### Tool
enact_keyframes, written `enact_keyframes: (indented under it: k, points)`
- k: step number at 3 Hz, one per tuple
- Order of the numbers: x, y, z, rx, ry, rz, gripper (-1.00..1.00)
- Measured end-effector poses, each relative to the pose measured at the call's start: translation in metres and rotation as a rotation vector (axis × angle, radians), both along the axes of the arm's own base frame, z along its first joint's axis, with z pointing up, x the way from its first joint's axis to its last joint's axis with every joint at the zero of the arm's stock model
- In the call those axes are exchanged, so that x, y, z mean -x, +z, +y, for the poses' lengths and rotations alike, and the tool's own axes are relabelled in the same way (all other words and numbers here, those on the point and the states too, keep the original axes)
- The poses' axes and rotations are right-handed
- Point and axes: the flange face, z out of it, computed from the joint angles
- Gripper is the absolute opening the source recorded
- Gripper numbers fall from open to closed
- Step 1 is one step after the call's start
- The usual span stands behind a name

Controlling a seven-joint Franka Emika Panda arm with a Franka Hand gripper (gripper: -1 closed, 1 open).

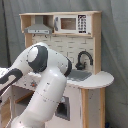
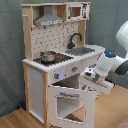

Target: Play with the kitchen

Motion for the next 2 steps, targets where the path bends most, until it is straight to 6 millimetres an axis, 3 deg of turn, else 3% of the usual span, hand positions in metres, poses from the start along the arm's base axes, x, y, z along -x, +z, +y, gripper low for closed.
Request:
enact_keyframes:
  k: [1, 2]
  points:
    - [0.0081, 0.0096, 0.0196, -0.031, -0.009, -0.009, -1.0]
    - [0.0136, 0.013, 0.0252, 0.006, -0.018, -0.032, -1.0]
